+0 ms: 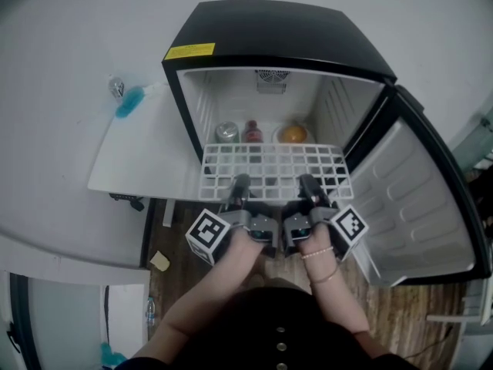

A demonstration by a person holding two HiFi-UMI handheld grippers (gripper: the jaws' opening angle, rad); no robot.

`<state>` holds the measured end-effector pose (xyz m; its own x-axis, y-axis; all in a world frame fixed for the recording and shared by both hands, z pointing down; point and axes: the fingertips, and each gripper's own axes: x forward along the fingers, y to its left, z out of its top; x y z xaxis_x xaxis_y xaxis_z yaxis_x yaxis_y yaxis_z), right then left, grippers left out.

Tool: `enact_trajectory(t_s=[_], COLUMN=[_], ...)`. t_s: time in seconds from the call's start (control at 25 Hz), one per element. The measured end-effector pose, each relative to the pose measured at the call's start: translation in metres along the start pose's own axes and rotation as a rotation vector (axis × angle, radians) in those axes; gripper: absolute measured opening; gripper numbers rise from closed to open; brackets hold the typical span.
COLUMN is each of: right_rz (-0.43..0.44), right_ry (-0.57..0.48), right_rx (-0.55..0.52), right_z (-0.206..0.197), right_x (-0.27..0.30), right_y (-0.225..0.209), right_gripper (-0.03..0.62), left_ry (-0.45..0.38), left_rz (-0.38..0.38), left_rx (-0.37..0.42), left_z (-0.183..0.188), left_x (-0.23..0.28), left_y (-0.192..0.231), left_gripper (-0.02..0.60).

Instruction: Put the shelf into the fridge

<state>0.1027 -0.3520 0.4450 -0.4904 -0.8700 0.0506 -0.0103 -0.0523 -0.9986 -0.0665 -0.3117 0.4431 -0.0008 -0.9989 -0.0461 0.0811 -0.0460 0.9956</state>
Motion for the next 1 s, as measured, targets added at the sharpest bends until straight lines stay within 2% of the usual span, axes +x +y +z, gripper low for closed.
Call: enact_trajectory(t_s=[0.32,1.0], right_rz=[-0.003,0.006], right_ry=[0.005,0.001], right_rx=[0.01,-0.036], right_z=[0.0,0.0], right_x=[0.005,0.013], right_y=[-0.002,0.0], right_gripper=[0.033,0.032], left_ry=[-0.005,-0.008], left_rz=[0.006,0.025], left_rx=[-0.025,0.016], left_z=[0.001,0.007], left_x=[0.006,0.014], left_y=[0.002,0.004], left_gripper=[0.034,0.032])
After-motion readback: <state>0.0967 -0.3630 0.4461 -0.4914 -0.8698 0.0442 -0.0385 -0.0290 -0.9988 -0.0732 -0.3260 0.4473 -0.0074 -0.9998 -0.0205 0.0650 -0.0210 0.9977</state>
